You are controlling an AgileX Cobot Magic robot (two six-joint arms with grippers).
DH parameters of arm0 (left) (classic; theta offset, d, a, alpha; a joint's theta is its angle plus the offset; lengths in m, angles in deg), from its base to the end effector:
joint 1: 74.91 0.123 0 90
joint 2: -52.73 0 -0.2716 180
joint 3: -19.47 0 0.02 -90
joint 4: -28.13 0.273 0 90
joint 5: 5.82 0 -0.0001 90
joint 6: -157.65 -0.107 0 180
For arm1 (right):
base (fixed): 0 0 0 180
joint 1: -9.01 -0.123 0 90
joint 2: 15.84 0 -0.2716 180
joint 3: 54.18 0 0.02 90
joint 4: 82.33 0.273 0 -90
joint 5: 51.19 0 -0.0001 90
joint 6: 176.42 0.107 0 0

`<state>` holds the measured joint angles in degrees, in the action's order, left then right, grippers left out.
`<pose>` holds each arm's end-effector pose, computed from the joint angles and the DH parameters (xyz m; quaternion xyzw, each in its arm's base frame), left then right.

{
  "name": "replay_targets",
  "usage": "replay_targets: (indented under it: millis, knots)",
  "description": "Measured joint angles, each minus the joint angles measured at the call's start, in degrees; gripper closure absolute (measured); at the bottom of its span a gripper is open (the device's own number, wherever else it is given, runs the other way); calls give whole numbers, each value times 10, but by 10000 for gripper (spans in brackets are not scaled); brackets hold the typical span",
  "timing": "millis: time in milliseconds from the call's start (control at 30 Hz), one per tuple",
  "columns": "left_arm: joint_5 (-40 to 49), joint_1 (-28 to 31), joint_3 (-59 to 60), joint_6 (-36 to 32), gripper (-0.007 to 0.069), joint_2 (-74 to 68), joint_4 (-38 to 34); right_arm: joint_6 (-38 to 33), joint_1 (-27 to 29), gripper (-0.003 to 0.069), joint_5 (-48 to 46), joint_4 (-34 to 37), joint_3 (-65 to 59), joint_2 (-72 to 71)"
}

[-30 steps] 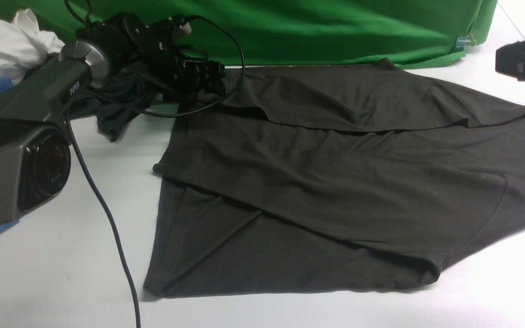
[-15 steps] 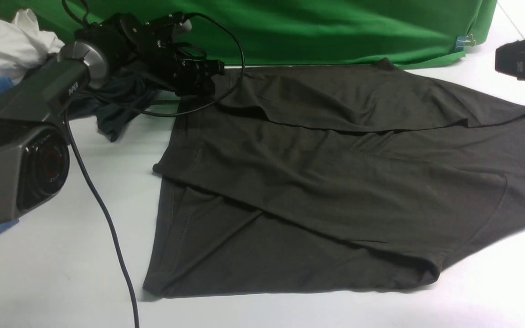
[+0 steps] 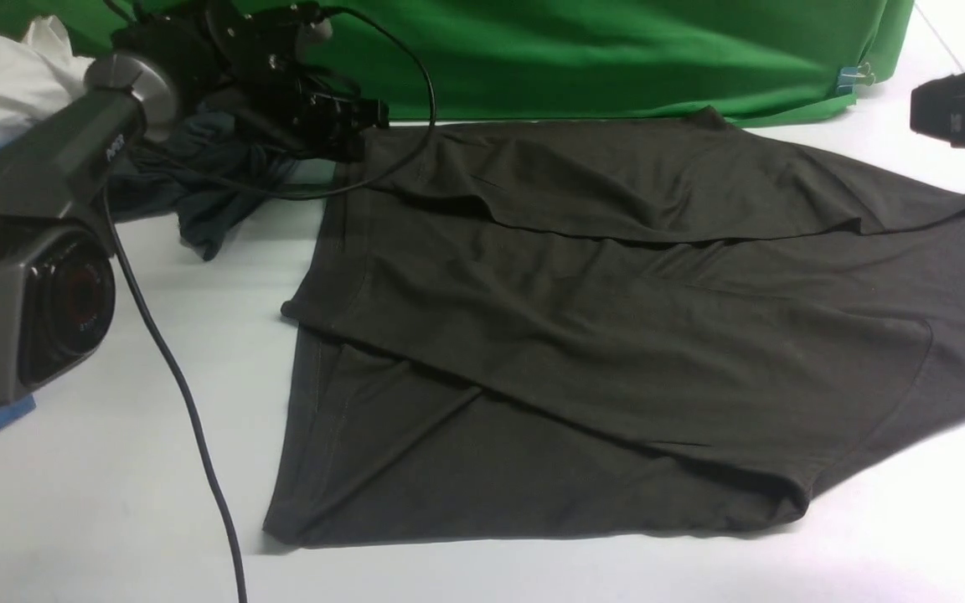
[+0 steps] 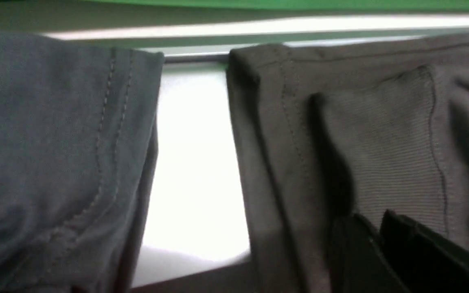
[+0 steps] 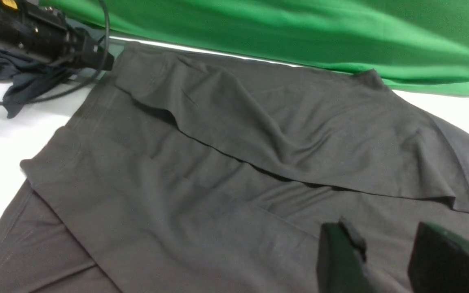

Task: Fold a long-sleeved shirt on a white desktop.
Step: 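Grab the top left corner of the dark shirt with the left gripper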

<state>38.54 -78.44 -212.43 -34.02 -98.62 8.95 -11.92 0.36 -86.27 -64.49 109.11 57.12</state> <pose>0.5721 -0.0599 0.1458 0.0476 0.9392 -0.1256 0.3160 0.2751 0.0609 0.3461 -0.1136 0.8708 0.1102 0.4655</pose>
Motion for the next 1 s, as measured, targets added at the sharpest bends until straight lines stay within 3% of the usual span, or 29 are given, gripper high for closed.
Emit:
replay_targets:
  millis: [233,567,767,1000]
  knots:
    - [-18,-4,0,-48,314,-24,-38,0,0,417,-3,0,0,0]
    - [-27,-4,0,-66,286,-29,-50,0,0,417,-10,0,0,0]
    - [-38,-4,0,-82,326,-34,-69,0,0,417,-12,-1,0,0]
    - [-45,-4,0,-112,493,-38,-86,0,0,417,-14,-1,0,0]
